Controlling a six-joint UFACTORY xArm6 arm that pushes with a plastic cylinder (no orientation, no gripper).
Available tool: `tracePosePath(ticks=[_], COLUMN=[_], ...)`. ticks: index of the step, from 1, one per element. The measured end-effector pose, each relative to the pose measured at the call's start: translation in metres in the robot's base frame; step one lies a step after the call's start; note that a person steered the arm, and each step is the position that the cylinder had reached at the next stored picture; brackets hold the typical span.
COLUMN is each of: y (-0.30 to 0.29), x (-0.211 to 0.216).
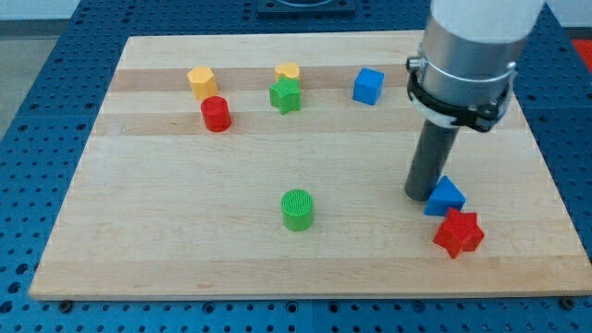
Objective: Reposition your arm away from the blue triangle
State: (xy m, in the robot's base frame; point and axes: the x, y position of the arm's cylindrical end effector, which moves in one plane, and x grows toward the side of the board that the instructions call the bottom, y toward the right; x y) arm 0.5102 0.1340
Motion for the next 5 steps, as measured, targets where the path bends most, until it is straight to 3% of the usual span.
tracePosePath(ticks=[3,5], y=[0.001,-0.082], x=[0.005,-0.004])
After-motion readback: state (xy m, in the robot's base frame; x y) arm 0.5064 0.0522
